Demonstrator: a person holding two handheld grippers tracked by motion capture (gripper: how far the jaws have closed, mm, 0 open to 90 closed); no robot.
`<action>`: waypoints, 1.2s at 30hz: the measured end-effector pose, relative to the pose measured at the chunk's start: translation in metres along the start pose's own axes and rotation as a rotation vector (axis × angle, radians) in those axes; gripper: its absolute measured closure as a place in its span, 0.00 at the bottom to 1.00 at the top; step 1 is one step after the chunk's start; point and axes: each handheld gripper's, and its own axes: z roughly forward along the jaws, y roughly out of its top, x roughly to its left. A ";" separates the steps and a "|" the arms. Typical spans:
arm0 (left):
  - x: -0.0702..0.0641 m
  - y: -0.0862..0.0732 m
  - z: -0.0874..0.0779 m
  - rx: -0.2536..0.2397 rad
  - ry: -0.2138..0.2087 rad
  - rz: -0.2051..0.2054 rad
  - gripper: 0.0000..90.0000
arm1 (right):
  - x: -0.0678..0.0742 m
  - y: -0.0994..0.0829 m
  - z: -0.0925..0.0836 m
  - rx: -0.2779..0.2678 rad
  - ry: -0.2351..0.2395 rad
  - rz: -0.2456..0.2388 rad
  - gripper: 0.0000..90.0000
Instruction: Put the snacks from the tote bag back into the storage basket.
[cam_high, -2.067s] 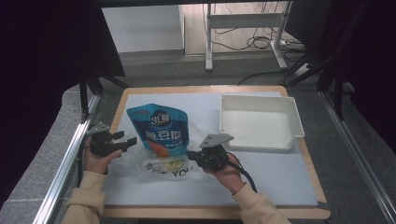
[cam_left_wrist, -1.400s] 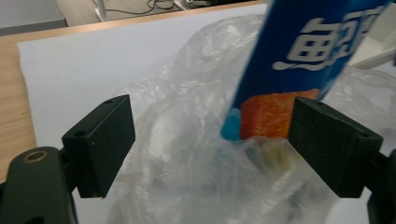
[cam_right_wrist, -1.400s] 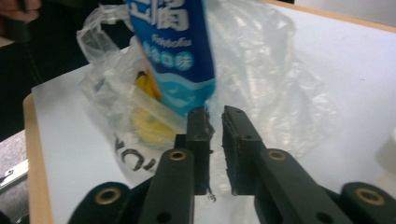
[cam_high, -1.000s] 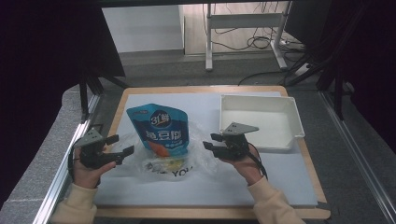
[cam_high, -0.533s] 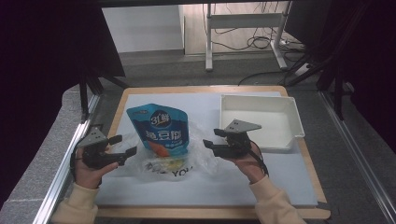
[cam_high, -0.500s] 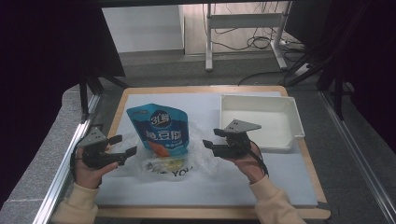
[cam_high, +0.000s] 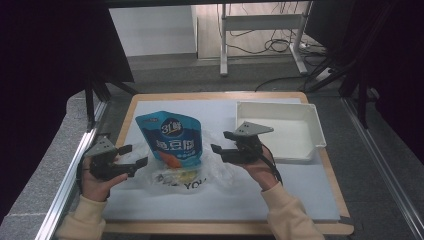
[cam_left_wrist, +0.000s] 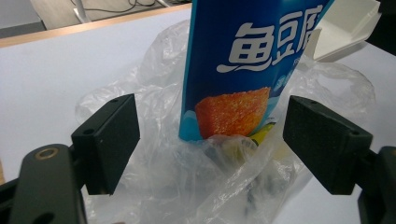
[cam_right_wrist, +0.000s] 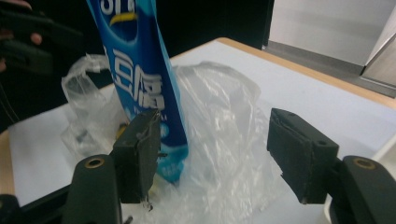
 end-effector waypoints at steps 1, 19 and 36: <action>-0.001 0.000 0.001 0.003 -0.001 0.004 0.21 | 0.000 0.002 0.001 -0.002 0.000 0.003 0.39; -0.002 0.002 -0.002 -0.003 0.015 0.008 0.22 | 0.001 0.035 0.015 -0.028 0.005 0.030 0.34; 0.000 0.002 -0.004 -0.009 0.012 0.000 0.22 | 0.020 0.057 0.036 -0.049 0.070 -0.021 0.44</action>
